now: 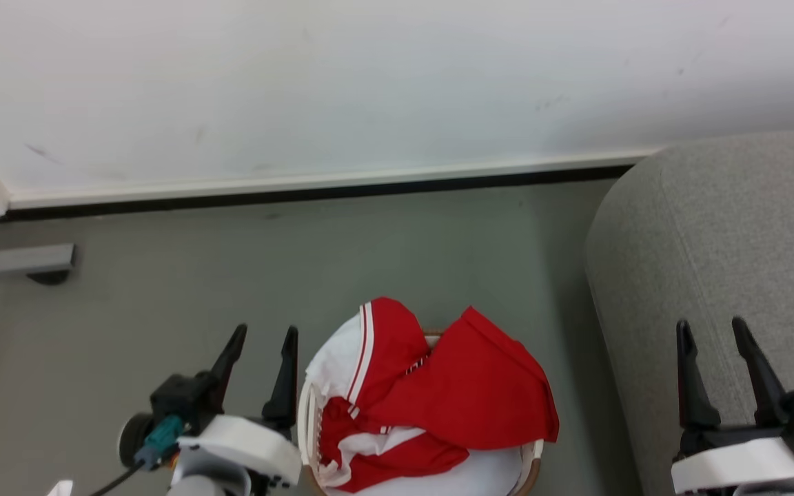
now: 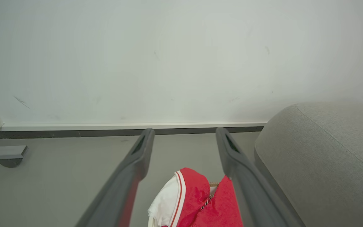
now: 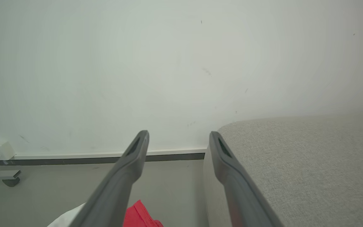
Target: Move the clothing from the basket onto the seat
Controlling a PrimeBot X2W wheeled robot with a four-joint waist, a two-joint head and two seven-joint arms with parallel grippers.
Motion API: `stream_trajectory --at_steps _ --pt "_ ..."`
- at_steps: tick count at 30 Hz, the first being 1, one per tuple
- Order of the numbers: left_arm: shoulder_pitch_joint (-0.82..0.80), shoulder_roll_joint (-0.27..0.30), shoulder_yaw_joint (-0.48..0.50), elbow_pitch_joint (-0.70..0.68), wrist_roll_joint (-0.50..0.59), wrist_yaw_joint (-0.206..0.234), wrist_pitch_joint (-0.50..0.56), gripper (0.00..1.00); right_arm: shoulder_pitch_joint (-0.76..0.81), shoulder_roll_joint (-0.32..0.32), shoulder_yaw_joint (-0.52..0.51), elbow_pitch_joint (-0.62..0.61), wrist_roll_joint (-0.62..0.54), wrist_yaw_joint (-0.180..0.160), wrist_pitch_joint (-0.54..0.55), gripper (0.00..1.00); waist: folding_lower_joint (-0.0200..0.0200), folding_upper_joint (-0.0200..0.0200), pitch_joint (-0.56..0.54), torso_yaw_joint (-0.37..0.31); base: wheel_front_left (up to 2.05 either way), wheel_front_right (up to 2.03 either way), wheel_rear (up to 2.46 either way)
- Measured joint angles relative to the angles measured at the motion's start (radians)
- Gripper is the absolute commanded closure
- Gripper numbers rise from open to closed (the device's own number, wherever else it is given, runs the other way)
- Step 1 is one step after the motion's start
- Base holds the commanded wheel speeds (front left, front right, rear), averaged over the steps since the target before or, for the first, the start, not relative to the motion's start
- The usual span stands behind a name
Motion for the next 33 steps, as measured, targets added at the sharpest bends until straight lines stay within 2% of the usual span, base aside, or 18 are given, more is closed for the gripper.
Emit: stream_trajectory --at_steps 10,17,25,33 --pt "-0.179 0.000 -0.075 0.107 0.058 -0.024 0.000 0.00 -0.130 0.000 0.010 -0.090 0.011 0.000 0.000 0.00 0.0001 0.0000 0.151 -0.025 0.00 0.00 0.00" --pt "-0.350 0.015 -0.151 0.194 0.109 -0.040 0.000 0.00 -0.241 -0.001 0.019 -0.148 0.026 0.000 0.000 0.00 0.0002 0.0000 0.298 -0.055 0.00 0.00 0.00" --pt "-0.538 0.031 -0.257 0.330 0.144 -0.044 0.000 0.00 -0.349 -0.002 0.036 -0.185 0.036 0.000 0.000 0.00 0.0002 0.0000 0.479 -0.108 0.00 0.00 0.00" --pt "-0.640 0.036 -0.359 0.484 0.143 -0.046 0.044 0.00 -0.387 -0.002 0.063 -0.195 0.044 0.000 0.000 0.00 0.0002 0.0000 0.613 -0.168 0.00 0.00 0.00"
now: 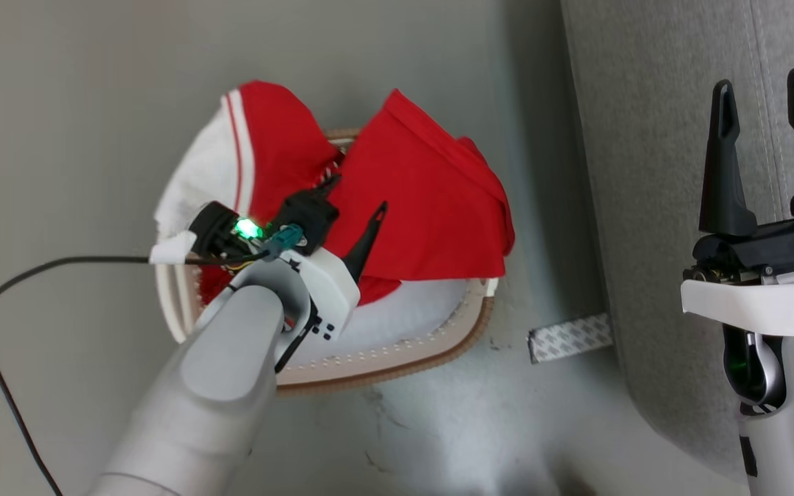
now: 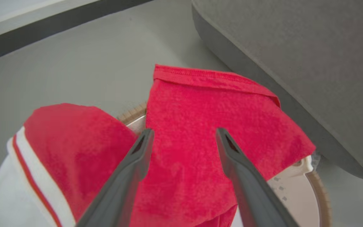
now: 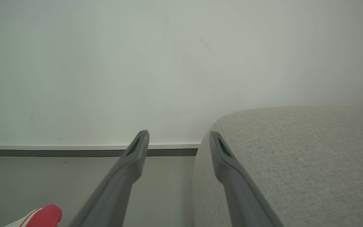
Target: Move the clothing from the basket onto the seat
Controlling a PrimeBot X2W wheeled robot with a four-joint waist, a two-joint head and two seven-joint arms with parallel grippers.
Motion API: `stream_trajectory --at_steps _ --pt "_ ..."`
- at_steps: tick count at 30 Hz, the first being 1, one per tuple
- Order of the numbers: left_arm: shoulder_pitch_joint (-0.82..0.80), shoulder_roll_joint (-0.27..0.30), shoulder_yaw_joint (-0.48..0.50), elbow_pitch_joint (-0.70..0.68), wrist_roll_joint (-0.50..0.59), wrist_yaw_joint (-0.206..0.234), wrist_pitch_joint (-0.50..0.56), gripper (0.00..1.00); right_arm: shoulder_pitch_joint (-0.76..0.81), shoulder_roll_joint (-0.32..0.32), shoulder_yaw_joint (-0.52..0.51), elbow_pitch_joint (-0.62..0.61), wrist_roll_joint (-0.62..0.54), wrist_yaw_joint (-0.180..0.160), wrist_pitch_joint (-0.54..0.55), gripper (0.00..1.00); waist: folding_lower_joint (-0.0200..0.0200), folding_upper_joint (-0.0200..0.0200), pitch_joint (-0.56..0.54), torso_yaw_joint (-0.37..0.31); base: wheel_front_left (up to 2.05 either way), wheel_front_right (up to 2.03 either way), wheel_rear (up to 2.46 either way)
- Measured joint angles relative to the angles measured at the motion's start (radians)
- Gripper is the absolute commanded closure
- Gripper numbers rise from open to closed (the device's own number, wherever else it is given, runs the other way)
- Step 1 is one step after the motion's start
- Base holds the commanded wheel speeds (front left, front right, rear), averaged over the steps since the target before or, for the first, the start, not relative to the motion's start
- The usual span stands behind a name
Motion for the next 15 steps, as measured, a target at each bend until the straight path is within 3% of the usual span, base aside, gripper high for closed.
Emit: stream_trajectory --at_steps 15 --pt "-0.155 0.055 -0.104 0.186 -0.050 -0.002 0.082 0.00 -0.027 0.000 0.020 -0.016 0.006 0.000 0.000 0.00 -0.0001 -0.0001 0.128 -0.051 0.00 0.00 0.00"
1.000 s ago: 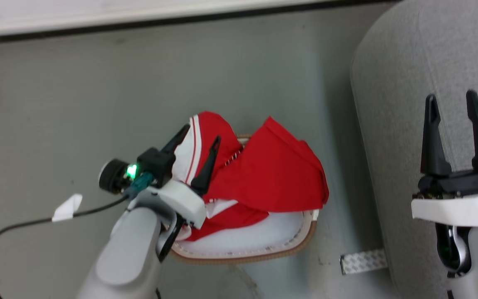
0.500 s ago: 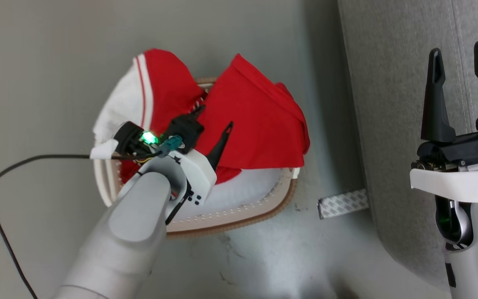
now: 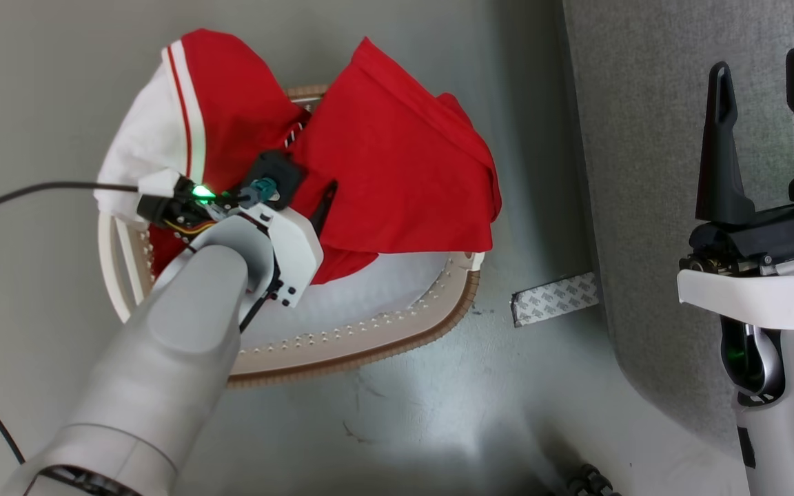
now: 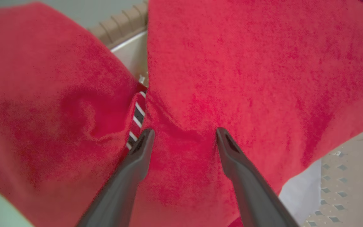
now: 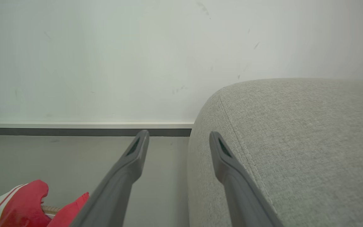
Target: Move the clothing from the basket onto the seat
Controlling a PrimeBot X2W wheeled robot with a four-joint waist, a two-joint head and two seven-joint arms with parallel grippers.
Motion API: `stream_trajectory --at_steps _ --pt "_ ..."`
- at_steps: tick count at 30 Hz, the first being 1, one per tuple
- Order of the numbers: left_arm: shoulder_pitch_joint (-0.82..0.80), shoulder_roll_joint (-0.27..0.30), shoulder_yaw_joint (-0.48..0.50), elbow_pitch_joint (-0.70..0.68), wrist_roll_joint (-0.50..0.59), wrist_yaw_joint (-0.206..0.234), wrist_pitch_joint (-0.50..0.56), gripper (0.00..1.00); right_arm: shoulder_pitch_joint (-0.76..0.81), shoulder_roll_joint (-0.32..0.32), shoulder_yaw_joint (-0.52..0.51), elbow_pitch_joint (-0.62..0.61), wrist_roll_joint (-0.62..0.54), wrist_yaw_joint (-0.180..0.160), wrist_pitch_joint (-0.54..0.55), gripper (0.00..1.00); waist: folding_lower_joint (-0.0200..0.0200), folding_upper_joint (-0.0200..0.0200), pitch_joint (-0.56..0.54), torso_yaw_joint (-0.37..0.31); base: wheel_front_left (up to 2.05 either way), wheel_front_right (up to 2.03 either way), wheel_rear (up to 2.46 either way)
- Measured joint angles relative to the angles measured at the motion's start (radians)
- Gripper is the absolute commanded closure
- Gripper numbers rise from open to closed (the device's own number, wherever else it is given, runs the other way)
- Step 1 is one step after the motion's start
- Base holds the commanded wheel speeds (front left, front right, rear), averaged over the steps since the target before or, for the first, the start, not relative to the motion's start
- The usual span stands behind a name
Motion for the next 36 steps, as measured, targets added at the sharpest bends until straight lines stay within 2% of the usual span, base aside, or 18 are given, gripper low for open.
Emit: stream_trajectory --at_steps 13,14,15,16,20,26,36 --pt "-0.054 -0.011 -0.057 0.119 0.011 0.000 0.008 0.00 0.003 0.000 0.011 -0.009 -0.001 0.000 0.000 0.00 0.0000 0.0001 0.046 -0.031 0.00 0.00 0.00" --pt "-0.056 -0.013 -0.060 0.126 0.011 0.000 0.006 0.56 0.004 0.000 0.010 -0.009 -0.001 0.000 0.000 0.00 -0.0001 0.0000 0.047 -0.031 0.00 0.00 0.00" --pt "-0.058 -0.016 -0.066 0.133 0.012 0.000 0.006 0.95 0.005 0.000 0.010 -0.009 -0.001 0.000 0.000 0.00 -0.0001 0.0000 0.046 -0.031 0.00 0.00 0.00" --pt "-0.059 -0.019 -0.076 0.142 0.012 0.000 0.006 1.00 0.005 0.000 0.009 -0.009 -0.001 0.000 0.000 0.00 -0.0001 0.0001 0.046 -0.031 0.00 0.00 0.00" --pt "-0.055 -0.032 -0.096 0.159 -0.002 0.000 -0.009 1.00 0.010 0.000 -0.001 -0.002 -0.001 0.000 0.000 0.00 -0.0001 0.0000 0.031 -0.026 0.00 0.00 0.00" --pt "-0.001 -0.053 -0.106 0.141 -0.084 0.000 -0.079 1.00 0.027 0.001 -0.033 0.022 -0.001 0.000 0.000 0.00 -0.0001 0.0000 -0.034 -0.004 0.00 0.00 0.00" --pt "0.162 -0.070 -0.170 -0.016 -0.286 0.000 -0.118 1.00 0.150 0.001 -0.107 0.085 -0.023 0.000 0.000 0.00 -0.0002 0.0000 -0.250 0.054 0.00 0.00 0.00"
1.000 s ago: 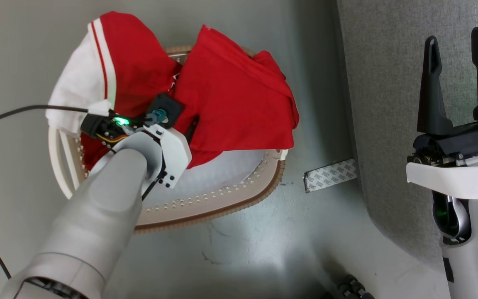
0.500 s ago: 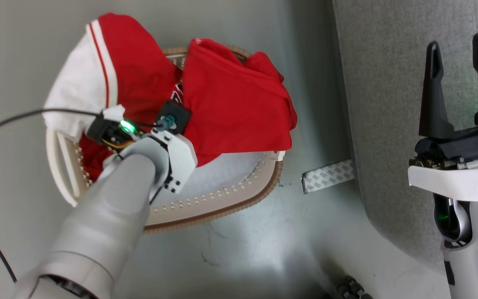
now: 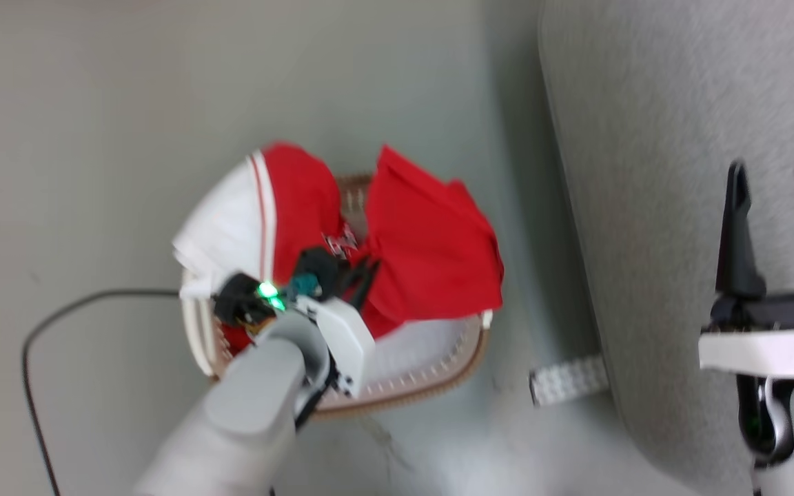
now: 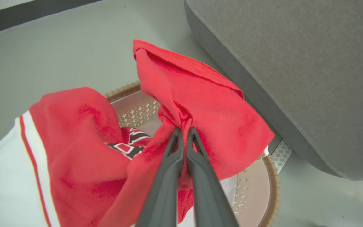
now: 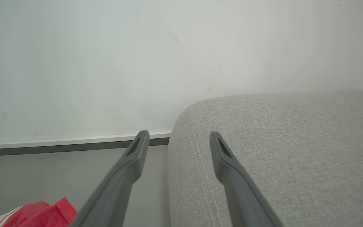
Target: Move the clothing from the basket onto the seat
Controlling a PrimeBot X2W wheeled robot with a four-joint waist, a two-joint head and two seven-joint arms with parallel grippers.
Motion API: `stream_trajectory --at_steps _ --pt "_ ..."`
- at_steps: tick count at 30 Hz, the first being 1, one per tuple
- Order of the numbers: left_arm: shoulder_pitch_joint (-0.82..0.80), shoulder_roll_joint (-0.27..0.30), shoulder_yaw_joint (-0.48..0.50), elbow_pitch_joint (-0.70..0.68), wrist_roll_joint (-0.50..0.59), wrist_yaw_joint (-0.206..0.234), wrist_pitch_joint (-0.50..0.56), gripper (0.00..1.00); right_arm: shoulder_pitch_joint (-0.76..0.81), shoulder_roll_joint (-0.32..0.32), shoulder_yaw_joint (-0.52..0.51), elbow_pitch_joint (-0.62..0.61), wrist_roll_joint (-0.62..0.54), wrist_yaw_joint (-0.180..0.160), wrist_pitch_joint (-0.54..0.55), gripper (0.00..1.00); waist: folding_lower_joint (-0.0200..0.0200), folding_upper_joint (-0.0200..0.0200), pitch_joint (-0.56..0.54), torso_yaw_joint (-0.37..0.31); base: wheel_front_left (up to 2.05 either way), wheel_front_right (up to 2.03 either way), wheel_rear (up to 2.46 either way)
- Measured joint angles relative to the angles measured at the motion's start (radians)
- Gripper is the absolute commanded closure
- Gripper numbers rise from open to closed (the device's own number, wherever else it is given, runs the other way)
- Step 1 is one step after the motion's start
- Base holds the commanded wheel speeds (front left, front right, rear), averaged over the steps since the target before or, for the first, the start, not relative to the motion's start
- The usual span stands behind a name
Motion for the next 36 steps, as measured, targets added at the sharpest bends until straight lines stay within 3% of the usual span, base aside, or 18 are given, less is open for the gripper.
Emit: stream_trajectory --at_steps 8,19,27,36 --pt "0.108 0.013 -0.035 -0.131 -0.146 0.000 -0.001 1.00 0.122 0.000 -0.012 0.063 -0.002 0.000 0.000 0.00 -0.0001 0.0000 -0.228 0.045 0.00 0.00 0.00" --pt "0.160 0.074 0.011 -0.318 -0.223 0.021 0.038 1.00 0.245 0.000 0.002 0.118 -0.006 0.000 0.000 0.00 -0.0003 0.0001 -0.494 0.096 0.00 0.00 0.00" --pt "0.189 0.140 0.059 -0.503 -0.264 0.093 0.093 1.00 0.316 0.000 0.028 0.135 -0.012 0.000 0.000 0.00 -0.0004 0.0001 -0.622 0.109 0.00 0.00 0.00" --pt "0.194 0.210 0.095 -0.685 -0.277 0.156 0.170 1.00 0.339 0.000 0.038 0.132 -0.035 0.000 0.000 0.00 -0.0002 0.0001 -0.668 0.111 0.00 0.00 0.00"
